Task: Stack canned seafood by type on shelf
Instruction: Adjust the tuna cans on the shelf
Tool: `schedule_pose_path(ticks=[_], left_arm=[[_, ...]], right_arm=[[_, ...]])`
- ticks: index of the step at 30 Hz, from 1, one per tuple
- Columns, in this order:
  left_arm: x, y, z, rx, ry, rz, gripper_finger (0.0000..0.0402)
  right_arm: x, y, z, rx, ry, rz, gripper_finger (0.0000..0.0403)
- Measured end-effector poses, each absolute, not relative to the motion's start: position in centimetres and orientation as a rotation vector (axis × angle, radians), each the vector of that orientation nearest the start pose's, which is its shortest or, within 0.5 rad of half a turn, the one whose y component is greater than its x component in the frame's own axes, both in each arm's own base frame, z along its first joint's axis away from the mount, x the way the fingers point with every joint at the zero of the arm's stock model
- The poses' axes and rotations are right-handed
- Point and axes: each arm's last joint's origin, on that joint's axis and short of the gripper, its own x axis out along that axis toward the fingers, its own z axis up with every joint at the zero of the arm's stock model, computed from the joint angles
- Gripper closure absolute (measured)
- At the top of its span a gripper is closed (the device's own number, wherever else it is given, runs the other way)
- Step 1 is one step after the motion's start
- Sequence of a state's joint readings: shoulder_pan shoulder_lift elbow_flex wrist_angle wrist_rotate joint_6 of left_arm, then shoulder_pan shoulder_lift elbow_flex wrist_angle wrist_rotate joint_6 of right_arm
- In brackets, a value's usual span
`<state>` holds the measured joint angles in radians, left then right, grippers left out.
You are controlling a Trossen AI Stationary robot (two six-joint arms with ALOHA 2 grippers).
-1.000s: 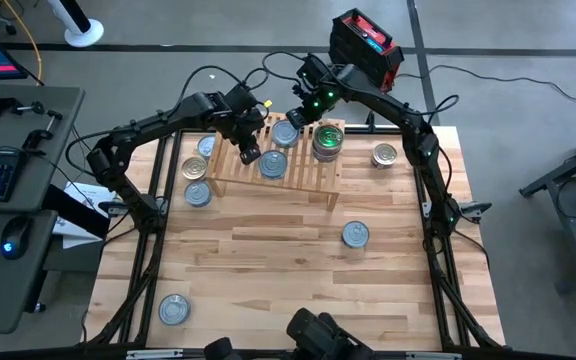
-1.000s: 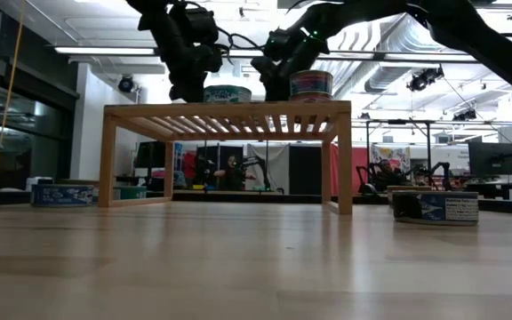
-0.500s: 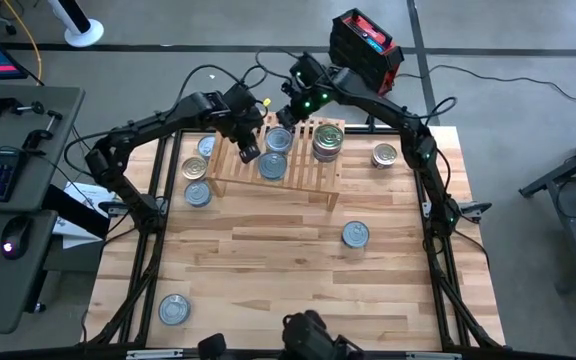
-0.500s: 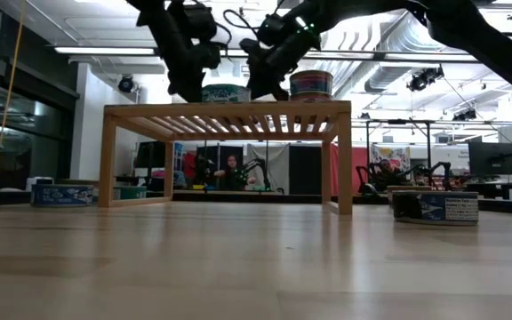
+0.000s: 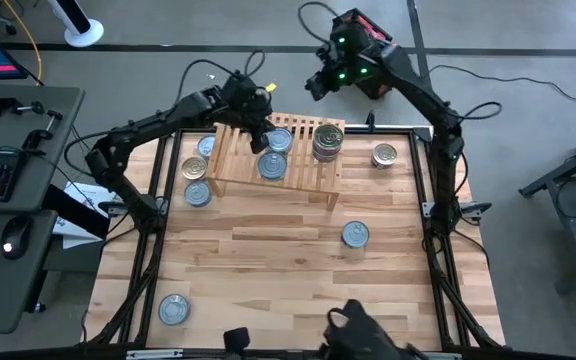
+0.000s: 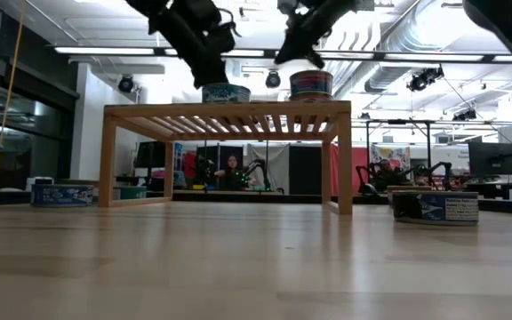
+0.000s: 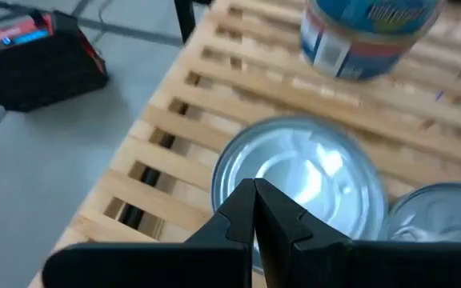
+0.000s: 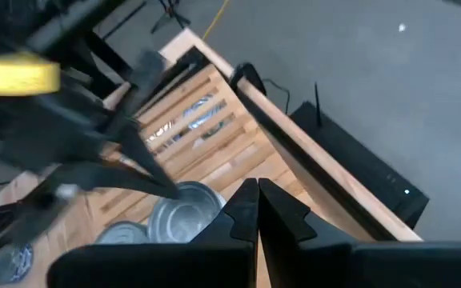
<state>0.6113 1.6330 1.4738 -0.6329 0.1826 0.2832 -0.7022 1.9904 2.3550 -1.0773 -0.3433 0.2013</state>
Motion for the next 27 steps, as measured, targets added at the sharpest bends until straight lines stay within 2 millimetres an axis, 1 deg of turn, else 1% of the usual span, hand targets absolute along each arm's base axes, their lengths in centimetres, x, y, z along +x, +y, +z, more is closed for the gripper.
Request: schedule_pose_path(ticks=[2,6,9,15,19,27], left_arm=[[29.7,20.2,31.3,-0.046,0.802,0.290,0.0401],[29.8,20.2,31.3,-0.045,0.791,0.285,0.0401],[29.6,20.3,31.2,-0.051,0.808,0.284,0.0401],[28.9,20.5,30.8,-0.052,0.868,0.294,0.0401],[28.7,20.7,30.9,-0.005,0.903,0.372,0.0401],[27.9,21.0,30.8,0.060,1.005,0.468,0.0401]], right_arm=[[30.9,-25.1,43.6,0.537,0.567,-0.420,0.0403],[29.7,-24.3,45.2,0.502,0.532,-0.465,0.0403],[29.3,-24.0,45.7,0.490,0.522,-0.482,0.0403],[29.0,-23.8,45.9,0.486,0.524,-0.485,0.0403],[29.0,-23.8,45.8,0.479,0.534,-0.482,0.0403],[28.9,-23.5,45.5,0.485,0.570,-0.474,0.0403]])
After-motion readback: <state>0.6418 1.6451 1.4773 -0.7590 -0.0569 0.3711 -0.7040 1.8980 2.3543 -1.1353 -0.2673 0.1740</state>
